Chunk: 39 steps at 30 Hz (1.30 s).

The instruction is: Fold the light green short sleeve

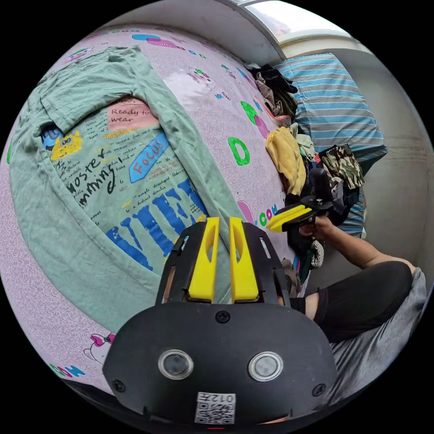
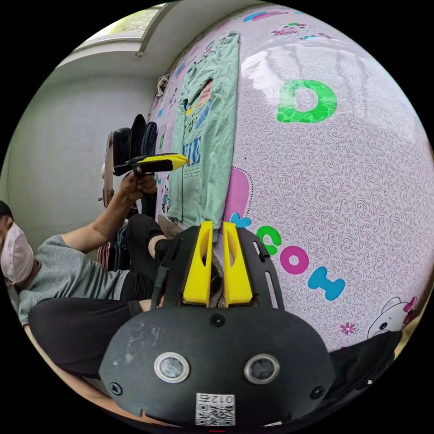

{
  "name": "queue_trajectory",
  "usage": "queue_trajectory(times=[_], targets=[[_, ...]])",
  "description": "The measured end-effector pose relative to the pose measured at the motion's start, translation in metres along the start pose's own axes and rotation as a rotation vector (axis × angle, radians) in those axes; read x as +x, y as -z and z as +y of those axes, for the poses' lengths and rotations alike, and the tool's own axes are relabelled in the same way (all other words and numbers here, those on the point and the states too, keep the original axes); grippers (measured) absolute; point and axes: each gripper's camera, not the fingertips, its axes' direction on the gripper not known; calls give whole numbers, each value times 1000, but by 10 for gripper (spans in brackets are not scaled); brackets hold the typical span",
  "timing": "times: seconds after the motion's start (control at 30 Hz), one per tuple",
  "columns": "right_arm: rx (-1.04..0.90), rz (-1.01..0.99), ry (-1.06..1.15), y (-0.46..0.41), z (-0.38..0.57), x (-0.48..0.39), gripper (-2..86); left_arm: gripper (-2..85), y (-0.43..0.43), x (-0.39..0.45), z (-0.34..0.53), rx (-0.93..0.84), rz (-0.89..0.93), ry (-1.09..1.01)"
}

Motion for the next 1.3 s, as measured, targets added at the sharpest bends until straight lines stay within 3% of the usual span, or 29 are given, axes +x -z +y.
queue_trajectory(times=[0.17,0.47,0.8,1.0,1.13,1.3], targets=[[-48,-48,-85,-26,-36,41,10,14,-36,18,19,-47,13,-67],[-145,-114,-251,-65,-66,107,-3,9,-95,34,14,-167,-181,-174],[-197,-117,-377,-103,0,202,-5,5,-124,8,29,-187,-149,-162],[-16,-34,-55,-114,37,199,28,11,-124,19,49,-134,-144,-250],[-102,448,350,-162,70,157,62,18,-126,31,62,-90,-136,-362],[-223,646,628,-239,119,144,65,28,-143,44,72,-117,-151,-511]])
